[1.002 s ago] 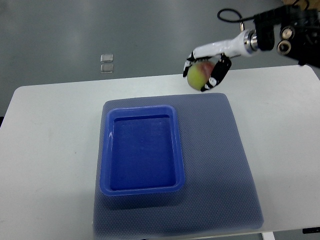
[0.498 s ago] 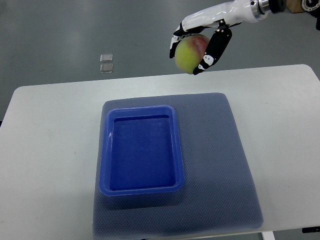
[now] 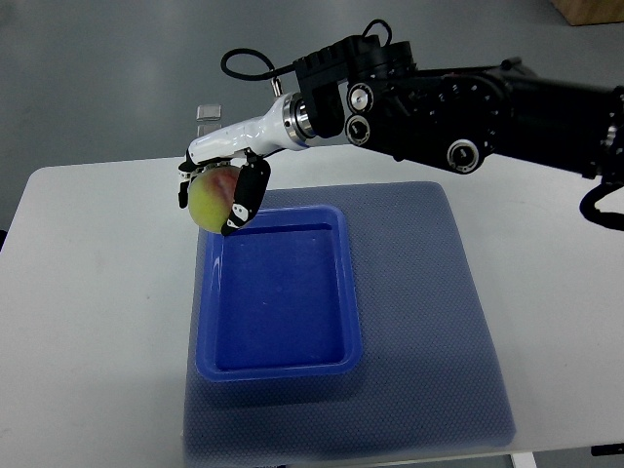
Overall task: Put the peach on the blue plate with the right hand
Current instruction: 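Carry the peach over the blue tray and lower it inside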
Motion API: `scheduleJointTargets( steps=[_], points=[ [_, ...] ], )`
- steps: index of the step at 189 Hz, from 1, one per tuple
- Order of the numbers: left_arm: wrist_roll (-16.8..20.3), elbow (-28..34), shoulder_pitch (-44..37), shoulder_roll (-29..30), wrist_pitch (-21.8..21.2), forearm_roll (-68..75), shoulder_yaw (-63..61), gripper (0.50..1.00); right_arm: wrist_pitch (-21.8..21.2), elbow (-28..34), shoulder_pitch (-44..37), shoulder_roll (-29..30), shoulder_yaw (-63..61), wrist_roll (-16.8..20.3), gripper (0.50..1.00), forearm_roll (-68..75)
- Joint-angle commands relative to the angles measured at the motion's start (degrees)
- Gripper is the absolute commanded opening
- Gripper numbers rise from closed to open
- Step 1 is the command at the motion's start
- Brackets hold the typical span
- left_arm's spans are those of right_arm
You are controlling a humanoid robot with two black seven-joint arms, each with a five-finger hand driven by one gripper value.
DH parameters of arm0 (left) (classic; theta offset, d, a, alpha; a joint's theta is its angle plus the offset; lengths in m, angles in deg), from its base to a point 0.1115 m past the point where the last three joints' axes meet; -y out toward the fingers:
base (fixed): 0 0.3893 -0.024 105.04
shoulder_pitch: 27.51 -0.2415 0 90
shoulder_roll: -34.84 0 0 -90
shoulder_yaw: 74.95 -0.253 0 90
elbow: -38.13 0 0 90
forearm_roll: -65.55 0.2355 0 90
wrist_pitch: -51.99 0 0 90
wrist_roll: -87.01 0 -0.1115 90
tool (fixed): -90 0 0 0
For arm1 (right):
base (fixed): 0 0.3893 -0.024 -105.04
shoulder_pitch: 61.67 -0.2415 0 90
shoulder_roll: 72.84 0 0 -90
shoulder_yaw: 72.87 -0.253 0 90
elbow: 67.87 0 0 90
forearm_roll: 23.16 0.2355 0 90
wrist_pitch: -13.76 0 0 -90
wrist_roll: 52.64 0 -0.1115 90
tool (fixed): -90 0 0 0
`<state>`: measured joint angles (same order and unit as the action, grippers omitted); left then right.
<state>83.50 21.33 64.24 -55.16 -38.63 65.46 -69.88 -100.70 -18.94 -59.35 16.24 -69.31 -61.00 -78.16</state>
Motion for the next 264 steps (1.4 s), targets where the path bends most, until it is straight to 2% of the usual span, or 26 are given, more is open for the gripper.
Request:
scheduleJointTargets(
  steps=[1, 13, 14, 24, 109, 115, 146, 147, 152, 161, 169, 179, 180, 181, 182, 186, 205, 206, 212, 264],
  points=[
    [0.0, 0.0, 0.0, 0.0, 0.0, 0.0, 0.0, 1.000, 1.7, -4.3, 5.0, 0.9, -0.1, 0.1, 0.564, -0.6],
    [0.0, 0.0, 0.0, 0.0, 0.0, 0.0, 0.0, 1.000, 2.1, -4.6, 5.5, 0.9, 0.0, 0.1, 0.570, -0.6],
    [0.0, 0.0, 0.0, 0.0, 0.0, 0.0, 0.0, 1.000, 2.4, -5.7, 7.8, 0.9, 0.0, 0.1, 0.588, -1.2],
    [0.0, 0.0, 0.0, 0.0, 0.0, 0.0, 0.0, 1.000, 2.4, -6.7, 9.9, 0.9, 0.0, 0.1, 0.605, -2.0],
    [0.0, 0.0, 0.0, 0.0, 0.0, 0.0, -0.1, 1.000, 2.4, -6.2, 16.8, 0.9, -0.6, 0.0, 0.613, -3.8],
    [0.0, 0.0, 0.0, 0.0, 0.0, 0.0, -0.1, 1.000, 2.4, -6.1, 16.8, 0.9, -0.6, 0.0, 0.635, -3.8],
    [0.0, 0.0, 0.0, 0.0, 0.0, 0.0, -0.1, 1.000, 2.5, -6.0, 17.2, 0.9, -0.6, 0.0, 0.668, -3.8],
    [0.0, 0.0, 0.0, 0.0, 0.0, 0.0, -0.1, 1.000, 2.5, -6.0, 17.3, 0.9, -0.6, -0.1, 0.690, -3.8],
    [0.0, 0.0, 0.0, 0.0, 0.0, 0.0, -0.1, 1.000, 2.5, -6.0, 17.3, 0.9, -0.6, -0.1, 0.711, -3.8],
    [0.0, 0.0, 0.0, 0.0, 0.0, 0.0, -0.1, 1.000, 2.4, -6.0, 17.7, 0.9, -0.6, -0.1, 0.782, -3.8],
    [0.0, 0.0, 0.0, 0.0, 0.0, 0.0, -0.1, 1.000, 2.4, -6.0, 17.9, 0.9, -0.6, -0.1, 0.809, -3.8],
    [0.0, 0.0, 0.0, 0.0, 0.0, 0.0, -0.1, 1.000, 2.4, -6.0, 17.9, 0.9, -0.6, -0.1, 0.809, -3.8],
    [0.0, 0.0, 0.0, 0.0, 0.0, 0.0, -0.1, 1.000, 2.4, -6.0, 18.0, 0.9, -0.6, -0.2, 0.850, -3.8],
    [0.0, 0.0, 0.0, 0.0, 0.0, 0.0, -0.1, 1.000, 2.4, -6.0, 18.0, 0.9, -0.6, -0.2, 0.850, -3.8],
    [0.0, 0.0, 0.0, 0.0, 0.0, 0.0, -0.1, 1.000, 2.4, -6.0, 18.1, 0.9, -0.6, -0.2, 0.878, -3.8],
    [0.0, 0.0, 0.0, 0.0, 0.0, 0.0, -0.1, 1.000, 2.3, -6.0, 18.3, 0.9, -0.6, -0.2, 0.897, -3.8],
    [0.0, 0.0, 0.0, 0.0, 0.0, 0.0, -0.1, 1.000, 2.1, -6.0, 18.3, 0.9, -0.6, -0.2, 0.901, -3.8],
    [0.0, 0.0, 0.0, 0.0, 0.0, 0.0, -0.1, 1.000, 2.1, -6.0, 18.3, 0.9, -0.5, -0.2, 0.915, -3.8],
    [0.0, 0.0, 0.0, 0.0, 0.0, 0.0, -0.1, 1.000, 1.9, -6.0, 18.3, 0.9, -0.5, -0.2, 0.926, -3.8],
    [0.0, 0.2, 0.0, 0.0, 0.0, 0.0, 0.0, 1.000, 1.9, -6.2, 15.2, 0.9, -3.8, -0.3, 0.930, -3.0]
  ],
)
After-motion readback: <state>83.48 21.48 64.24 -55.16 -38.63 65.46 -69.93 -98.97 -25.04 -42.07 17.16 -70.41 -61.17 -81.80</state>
